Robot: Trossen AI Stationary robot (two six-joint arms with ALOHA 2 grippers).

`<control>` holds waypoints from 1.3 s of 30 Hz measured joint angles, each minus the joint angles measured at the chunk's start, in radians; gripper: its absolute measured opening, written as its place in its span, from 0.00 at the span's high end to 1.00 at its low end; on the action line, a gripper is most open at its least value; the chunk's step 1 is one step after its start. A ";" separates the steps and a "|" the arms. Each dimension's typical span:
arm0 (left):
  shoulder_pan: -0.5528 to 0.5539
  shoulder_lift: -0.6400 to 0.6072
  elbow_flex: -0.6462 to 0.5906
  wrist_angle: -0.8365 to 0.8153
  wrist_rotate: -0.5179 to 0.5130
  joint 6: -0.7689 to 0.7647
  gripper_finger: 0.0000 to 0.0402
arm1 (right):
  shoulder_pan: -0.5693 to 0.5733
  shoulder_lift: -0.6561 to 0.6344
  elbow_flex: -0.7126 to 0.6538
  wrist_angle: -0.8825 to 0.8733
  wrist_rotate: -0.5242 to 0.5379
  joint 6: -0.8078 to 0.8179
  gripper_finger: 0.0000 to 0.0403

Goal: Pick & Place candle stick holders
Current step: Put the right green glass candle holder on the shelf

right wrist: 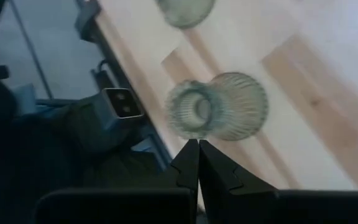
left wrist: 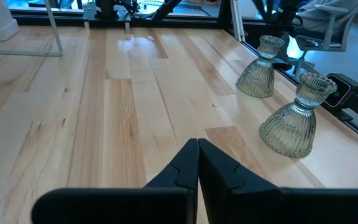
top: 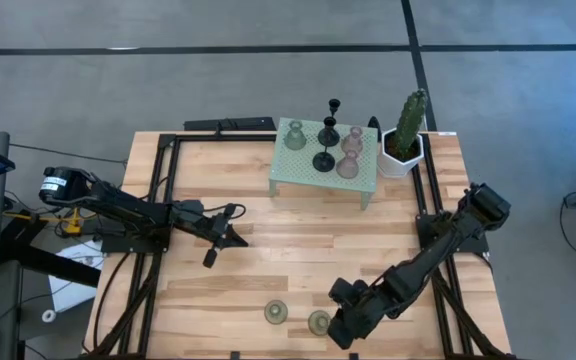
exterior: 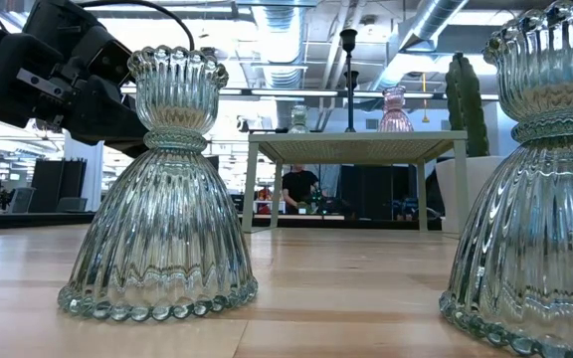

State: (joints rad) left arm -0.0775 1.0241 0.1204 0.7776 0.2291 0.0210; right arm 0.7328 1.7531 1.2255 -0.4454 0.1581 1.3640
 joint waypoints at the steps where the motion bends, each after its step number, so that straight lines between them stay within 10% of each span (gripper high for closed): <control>1: 0.000 0.000 0.000 0.000 0.000 0.000 0.98 | 0.001 0.000 0.000 0.013 0.000 -0.001 1.00; 39: 0.000 0.000 0.000 0.000 0.000 0.000 0.98 | -0.046 0.005 -0.019 0.012 -0.001 0.000 0.65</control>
State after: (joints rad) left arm -0.0772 1.0241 0.1204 0.7776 0.2291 0.0208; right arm 0.6871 1.7578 1.2064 -0.4334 0.1575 1.3642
